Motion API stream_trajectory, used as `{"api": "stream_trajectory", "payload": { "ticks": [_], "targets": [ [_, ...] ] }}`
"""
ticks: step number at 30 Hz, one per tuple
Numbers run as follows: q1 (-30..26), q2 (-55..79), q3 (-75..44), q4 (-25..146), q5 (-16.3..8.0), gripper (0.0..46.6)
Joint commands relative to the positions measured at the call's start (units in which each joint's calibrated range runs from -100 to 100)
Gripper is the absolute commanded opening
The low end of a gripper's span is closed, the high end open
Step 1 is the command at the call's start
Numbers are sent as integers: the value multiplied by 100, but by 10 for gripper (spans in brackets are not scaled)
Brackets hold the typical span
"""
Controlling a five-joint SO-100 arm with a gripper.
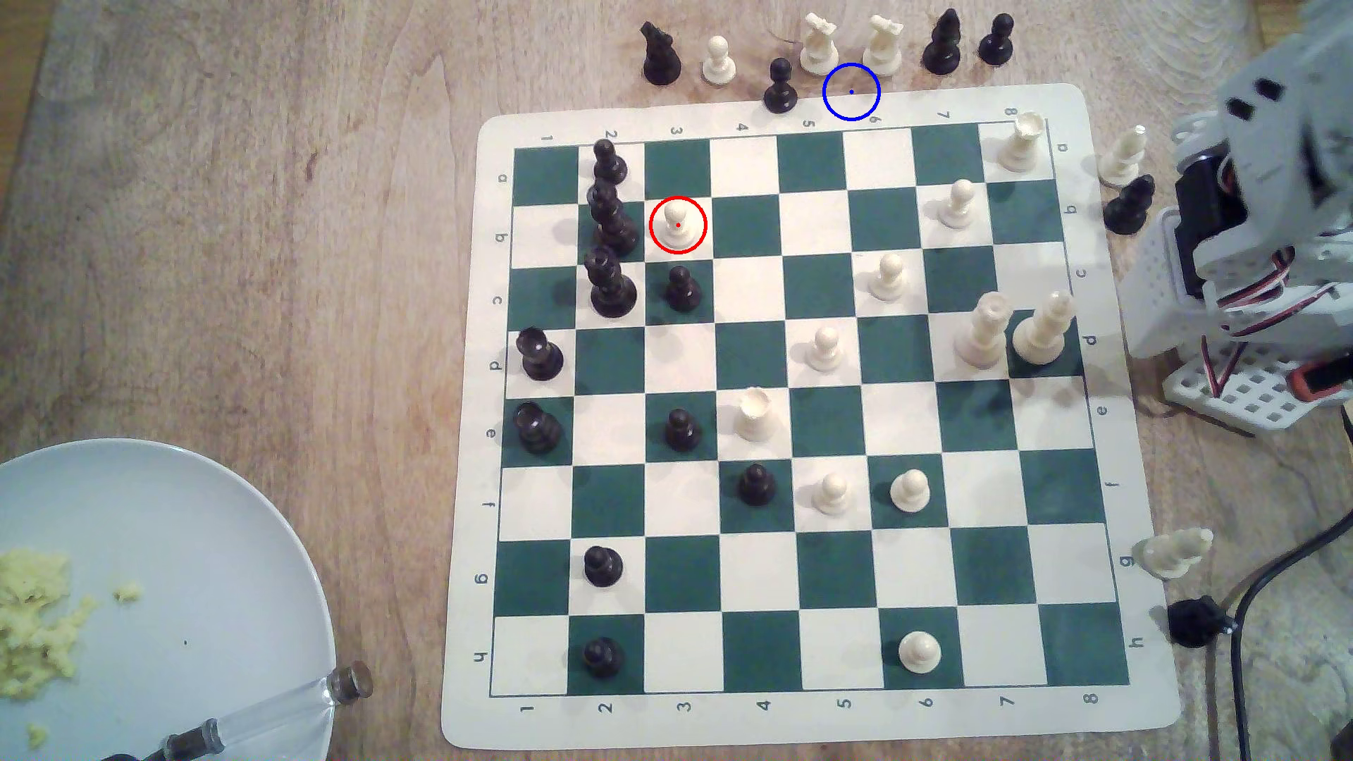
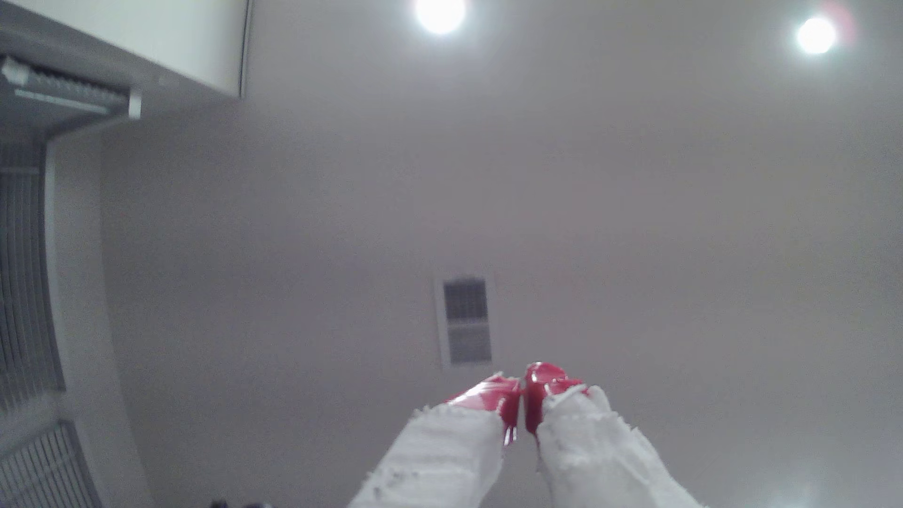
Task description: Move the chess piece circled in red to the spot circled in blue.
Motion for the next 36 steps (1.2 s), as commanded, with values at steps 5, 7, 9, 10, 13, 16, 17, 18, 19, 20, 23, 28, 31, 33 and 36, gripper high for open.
{"api": "stream_trajectory", "payload": {
  "ticks": [5, 7, 9, 10, 13, 16, 17, 18, 19, 20, 23, 28, 31, 33, 36],
  "targets": [
    [410, -28, -1161, 3796, -20, 2],
    [629, -36, -1378, 4795, -20, 2],
    [864, -36, -1505, 5721, -20, 2],
    [957, -36, -1578, 6269, -24, 2],
    [1153, -28, -1650, 7326, -34, 2],
    [1333, 6, -1678, 7916, -39, 2],
    [1380, 48, -1678, 8030, -39, 2],
    [1380, 116, -1687, 8088, -39, 2],
    [1380, 193, -1732, 8194, -39, 2],
    [1380, 295, -1805, 8317, -39, 2],
    [1349, 728, -2167, 8939, -24, 2],
    [1239, 1585, -3019, 10217, 366, 2],
    [1114, 2536, -3917, 10856, 230, 2],
    [1075, 3011, -4325, 11102, 127, 2],
    [1130, 3724, -4697, 11429, 24, 2]
  ]
}}
